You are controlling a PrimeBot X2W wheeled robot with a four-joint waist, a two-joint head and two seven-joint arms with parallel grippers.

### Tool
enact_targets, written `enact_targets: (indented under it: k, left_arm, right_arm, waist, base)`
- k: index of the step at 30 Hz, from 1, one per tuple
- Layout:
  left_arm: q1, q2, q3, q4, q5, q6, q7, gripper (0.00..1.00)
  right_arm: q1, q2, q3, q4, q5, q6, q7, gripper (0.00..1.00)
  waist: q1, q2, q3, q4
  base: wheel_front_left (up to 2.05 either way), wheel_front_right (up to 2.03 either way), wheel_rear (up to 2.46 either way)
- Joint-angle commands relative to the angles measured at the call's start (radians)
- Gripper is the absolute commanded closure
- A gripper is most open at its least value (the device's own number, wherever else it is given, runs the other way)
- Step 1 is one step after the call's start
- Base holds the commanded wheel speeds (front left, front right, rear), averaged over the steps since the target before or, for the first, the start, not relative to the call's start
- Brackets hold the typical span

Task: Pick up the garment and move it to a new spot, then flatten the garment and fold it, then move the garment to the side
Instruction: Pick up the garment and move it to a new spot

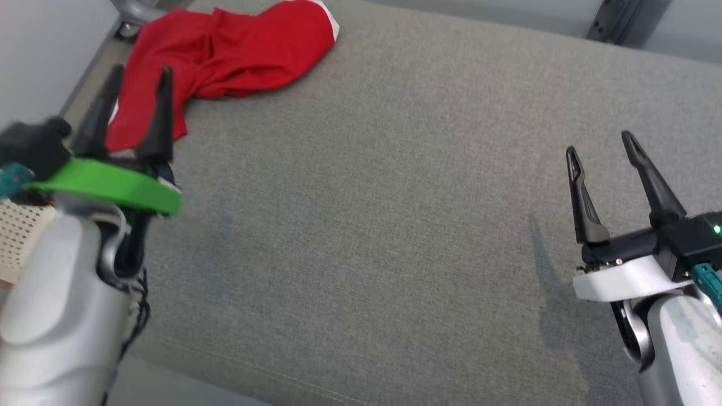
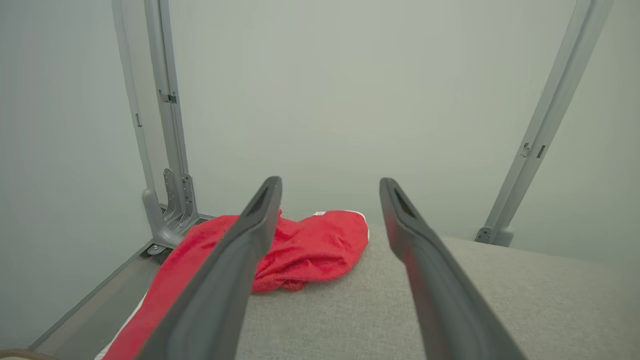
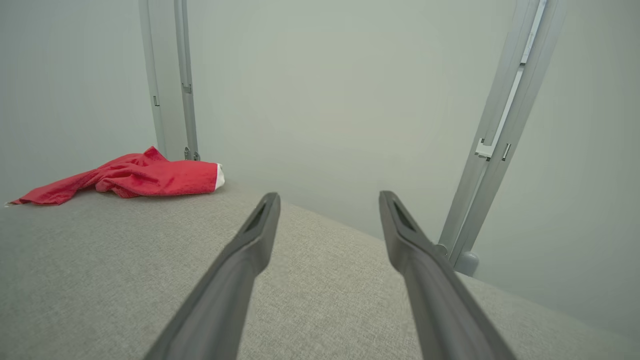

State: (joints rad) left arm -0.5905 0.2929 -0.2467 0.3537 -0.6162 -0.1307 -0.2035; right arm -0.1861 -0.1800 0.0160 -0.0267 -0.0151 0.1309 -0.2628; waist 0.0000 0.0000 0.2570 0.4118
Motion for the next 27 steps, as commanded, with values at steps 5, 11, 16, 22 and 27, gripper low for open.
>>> enact_targets:
  k: [5,11,16,22,27]
  left_arm:
    - [-0.224,0.066,-0.024,0.158,-0.141,0.0,0.067,0.0]
    - [-0.364,0.127,-0.064,0.326,-0.254,0.0,0.129,0.0]
    - [-0.431,0.163,-0.076,0.449,-0.325,0.0,0.166,0.0]
    - [-0.493,0.196,-0.056,0.618,-0.363,0.0,0.194,0.0]
    - [-0.493,0.15,-0.049,0.716,-0.411,0.001,0.222,1.0]
  right_arm:
    - [-0.103,-0.009,0.049,-0.056,-0.012,0.0,-0.003,0.0]
    - [-0.117,0.003,0.068,-0.112,-0.023,0.0,-0.003,0.0]
    - [-0.084,0.004,0.054,-0.148,-0.028,0.0,-0.003,0.0]
    - [-0.05,-0.007,0.042,-0.176,-0.023,0.0,-0.003,0.0]
    - [-0.018,0.0,0.02,-0.182,-0.019,0.0,-0.003,0.0]
  waist:
    - [0.0,0.0,0.452,-0.278]
    - [0.0,0.0,0.499,-0.352]
    - [0.0,0.0,0.495,-0.382]
    - [0.0,0.0,0.484,-0.395]
    - [0.0,0.0,0.456,-0.382]
  base:
    - [0.0,0.0,0.0]
    - [0.0,0.0,0.0]
    - [0.0,0.0,0.0]
    - [0.0,0.0,0.0]
    - [0.0,0.0,0.0]
